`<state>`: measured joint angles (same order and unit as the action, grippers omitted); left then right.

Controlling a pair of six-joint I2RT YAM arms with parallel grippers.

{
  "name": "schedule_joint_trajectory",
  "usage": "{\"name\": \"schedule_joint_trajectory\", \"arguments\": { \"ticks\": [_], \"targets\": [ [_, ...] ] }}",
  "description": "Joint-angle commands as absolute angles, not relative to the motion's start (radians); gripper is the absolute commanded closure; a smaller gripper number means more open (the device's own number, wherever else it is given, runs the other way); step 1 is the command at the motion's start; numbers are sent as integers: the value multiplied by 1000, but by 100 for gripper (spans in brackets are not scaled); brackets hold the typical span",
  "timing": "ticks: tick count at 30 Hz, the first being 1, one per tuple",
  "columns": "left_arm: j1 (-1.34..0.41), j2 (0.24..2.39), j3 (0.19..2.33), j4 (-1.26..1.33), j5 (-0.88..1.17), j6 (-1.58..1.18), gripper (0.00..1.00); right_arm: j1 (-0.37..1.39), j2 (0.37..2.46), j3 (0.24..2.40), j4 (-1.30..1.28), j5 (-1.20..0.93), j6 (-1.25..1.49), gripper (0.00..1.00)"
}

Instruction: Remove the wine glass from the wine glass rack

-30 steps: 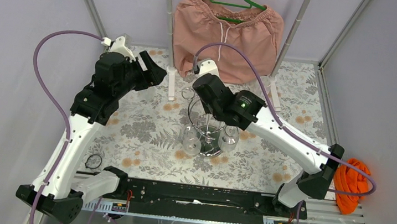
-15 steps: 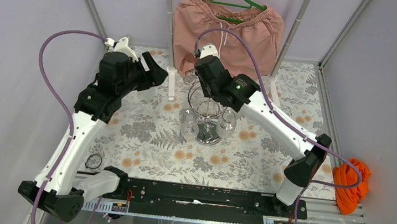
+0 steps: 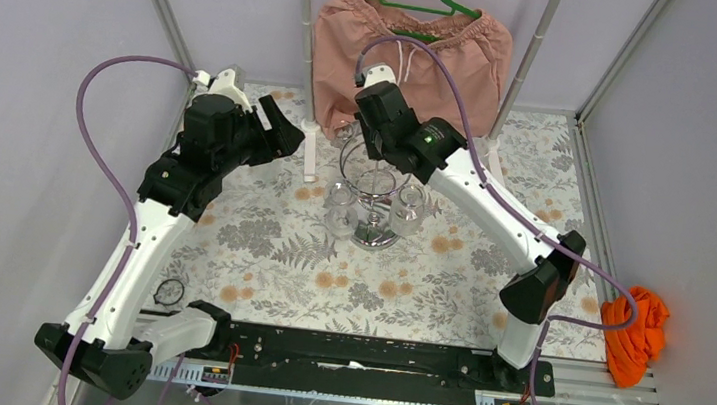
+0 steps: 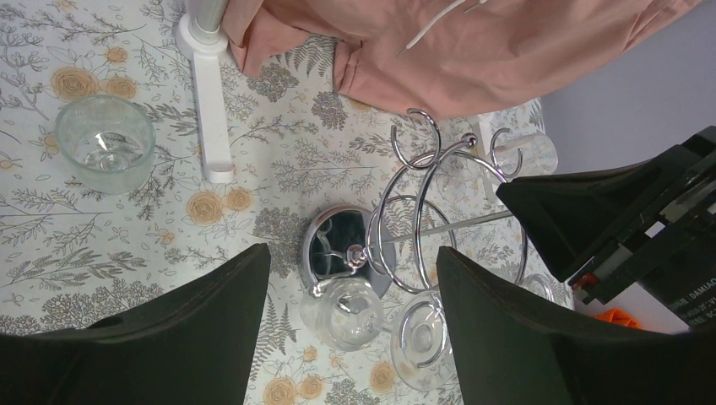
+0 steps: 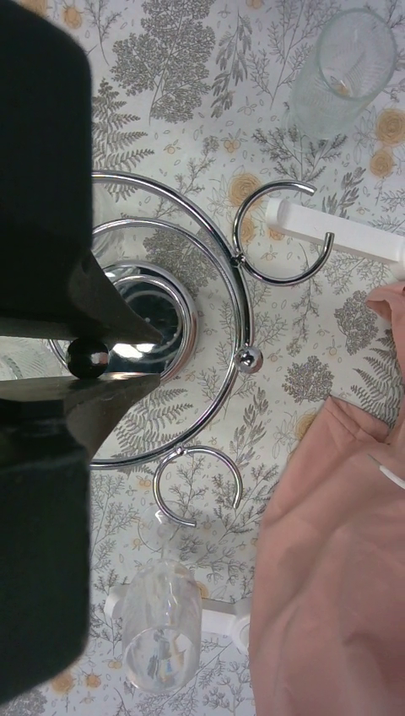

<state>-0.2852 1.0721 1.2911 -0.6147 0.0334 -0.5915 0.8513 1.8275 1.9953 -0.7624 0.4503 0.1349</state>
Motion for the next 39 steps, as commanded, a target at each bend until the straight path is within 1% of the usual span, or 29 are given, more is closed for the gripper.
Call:
{"name": "schedule_joint_trajectory", "arguments": {
  "ticks": [1,4,5,6,7,8,9,10,12,13,18,24,29,34,39],
  "targets": [
    [-282,1072,1278,-566,25,-574,20,833,1818,2065,-655,455,124,100],
    [-282,1072,1275,-567,26,-574,20,834,1816,2058,-662,452,129,100],
    [-282,1072,1274,-567,27,-575,20,832,1810,2053,-662,451,131,97],
    [-282,1072,1273,-567,27,-575,20,833,1805,2048,-659,447,132,93],
    [-282,1072,1272,-567,27,-576,20,832,1798,2042,-656,445,133,86],
    [-281,1071,1271,-566,26,-577,20,834,1792,2033,-650,444,134,78],
    [-282,1071,1271,-567,26,-577,20,833,1786,2029,-646,444,135,73],
    [-282,1072,1270,-567,26,-577,20,833,1781,2022,-643,447,136,66],
    [-282,1072,1268,-565,29,-577,20,834,1770,2015,-642,457,140,59],
    [-282,1072,1267,-564,30,-578,20,833,1763,2010,-641,462,143,57],
    [-282,1075,1262,-560,35,-580,20,834,1696,1951,-616,479,160,50],
    [-282,1076,1261,-555,42,-587,20,833,1579,1846,-588,520,186,47],
    [-282,1072,1266,-553,49,-594,20,830,1395,1645,-538,501,293,42],
    [-281,1066,1272,-554,31,-595,20,818,1110,1398,-460,451,441,40],
    [-281,1075,1279,-547,62,-616,20,818,980,1332,-491,450,488,38]
  ]
}}
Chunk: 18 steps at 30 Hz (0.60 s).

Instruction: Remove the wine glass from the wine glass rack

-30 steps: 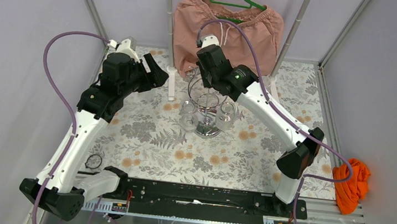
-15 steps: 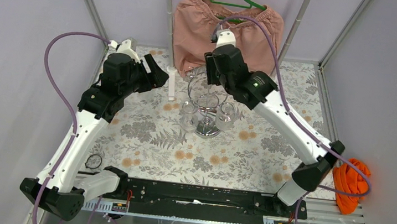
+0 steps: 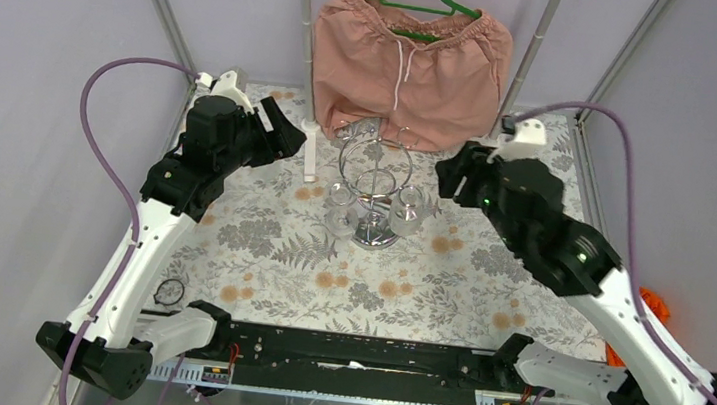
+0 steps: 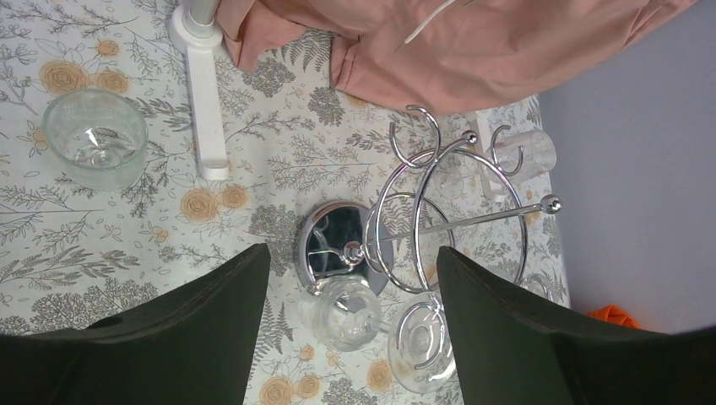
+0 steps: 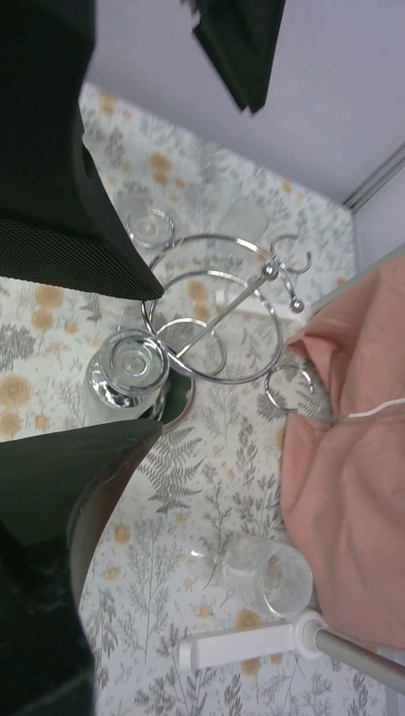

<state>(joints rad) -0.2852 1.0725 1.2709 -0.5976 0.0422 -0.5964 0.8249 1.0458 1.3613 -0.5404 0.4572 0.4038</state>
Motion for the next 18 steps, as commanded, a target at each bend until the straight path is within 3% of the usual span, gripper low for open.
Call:
{"name": "schedule_joint_trajectory", "arguments": {
  "ticks": [1,10,18],
  "targets": [
    [-282,1075,1274,-542,70,-620,20,816,963,1322,-494,448,497,38],
    [-280,1074,1272,-517,127,-656,19,732,901,1223,-482,317,625,36],
    [-278,1078,1261,-504,142,-663,19,236,1047,1354,-447,-139,576,38]
  ]
}}
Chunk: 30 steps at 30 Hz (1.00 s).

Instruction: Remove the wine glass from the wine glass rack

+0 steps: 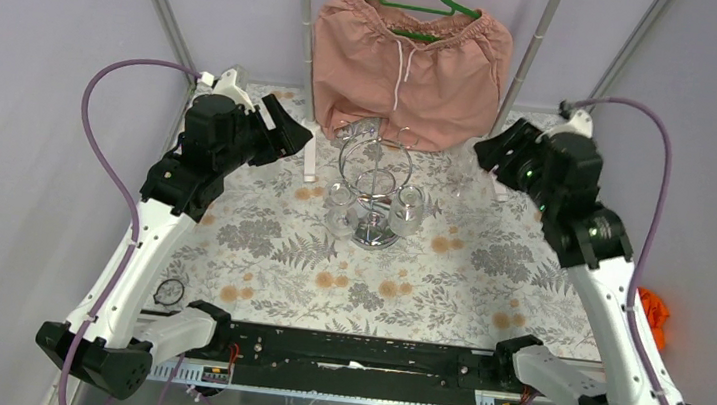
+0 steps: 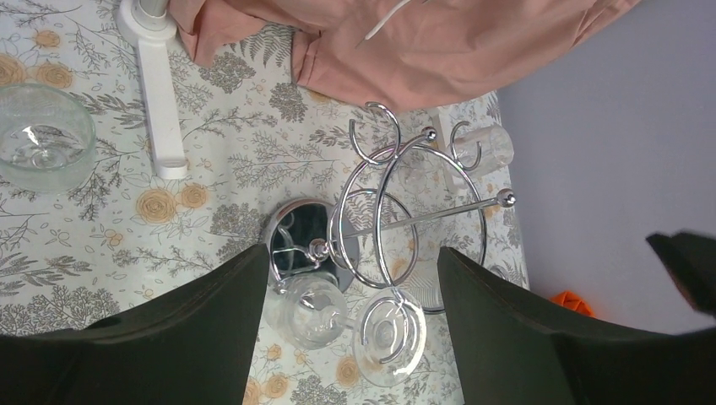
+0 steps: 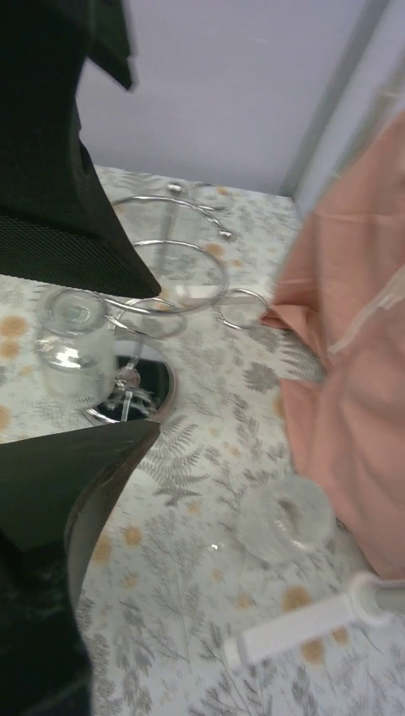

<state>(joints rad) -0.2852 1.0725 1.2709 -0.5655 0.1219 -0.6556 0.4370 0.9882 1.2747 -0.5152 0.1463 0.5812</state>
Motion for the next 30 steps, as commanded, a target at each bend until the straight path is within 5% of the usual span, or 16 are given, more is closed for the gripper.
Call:
{"name": "schedule_joint_trajectory", "arguments": {
  "ticks": [1,9,17,30],
  "targets": [
    [-277,1076,1260,-505,140,-662,19,169,1071,1355,-431,-216,583,38],
    [-276,1070,1255,-506,126,-651,19,-46,1108,1237,-282,-530,660,41],
    [-275,1092,1242,-489,149,-655,19,-152,1123,904,237,-928,1022,41],
    [-276,1101,1208,-439,181,-673,19,-59,1086,856,101,-970,910,42]
  ]
}}
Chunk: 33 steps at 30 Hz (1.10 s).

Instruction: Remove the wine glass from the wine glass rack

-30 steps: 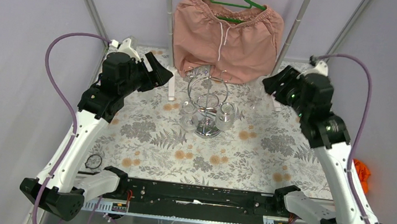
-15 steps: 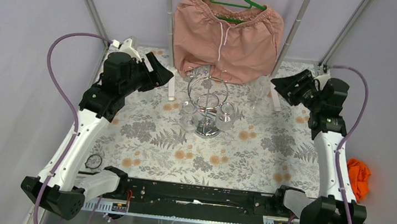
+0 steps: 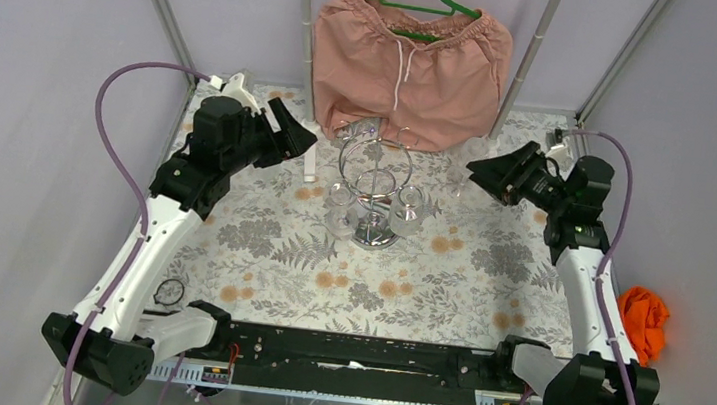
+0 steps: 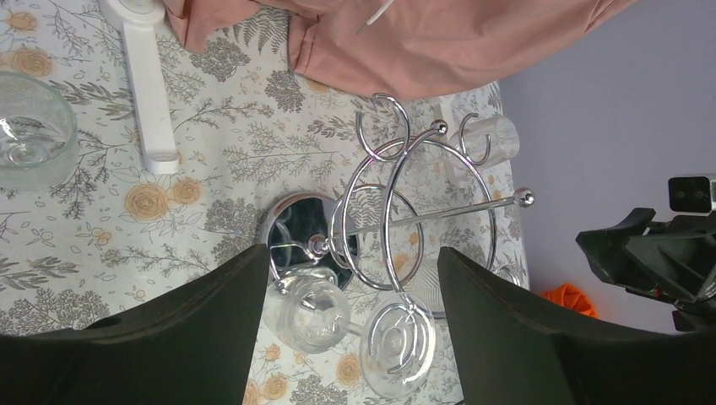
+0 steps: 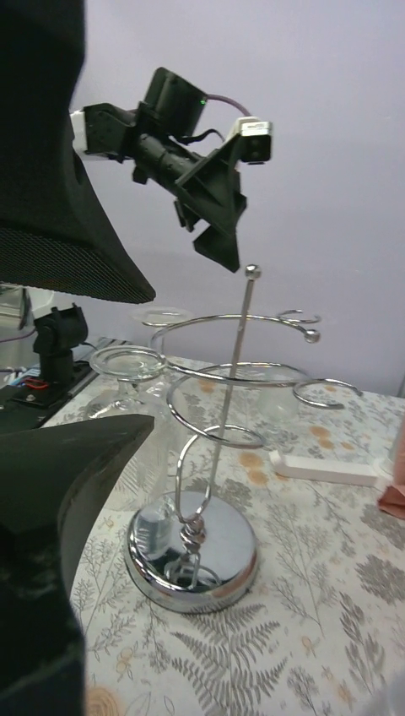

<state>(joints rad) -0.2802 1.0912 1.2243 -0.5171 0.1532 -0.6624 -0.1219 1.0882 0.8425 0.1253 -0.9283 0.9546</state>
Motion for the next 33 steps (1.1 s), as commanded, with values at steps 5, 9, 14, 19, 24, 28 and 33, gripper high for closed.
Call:
{"name": "schedule_joint_trajectory", "arguments": {
  "ticks": [5,9,14,19,24,28,33],
  "targets": [
    [-276,1093,1208,-440,177,-672,19,54,1091,822,75,-915,884,42],
    [-276,1091,1216,-446,170,-668,19,64,1088,796,87,-911,887,42],
    [-276,1094,1215,-447,172,-670,19,80,1086,793,59,-905,869,42],
    [-276,1094,1212,-448,174,-674,19,149,1088,779,59,-870,866,43],
    [-275,1087,1211,-449,175,-672,19,224,1102,785,75,-824,879,45],
    [-275,1076,1210,-456,165,-666,19,227,1105,800,63,-810,872,46],
    [-276,1075,1208,-461,161,-664,19,227,1118,799,69,-810,872,52]
  ]
}}
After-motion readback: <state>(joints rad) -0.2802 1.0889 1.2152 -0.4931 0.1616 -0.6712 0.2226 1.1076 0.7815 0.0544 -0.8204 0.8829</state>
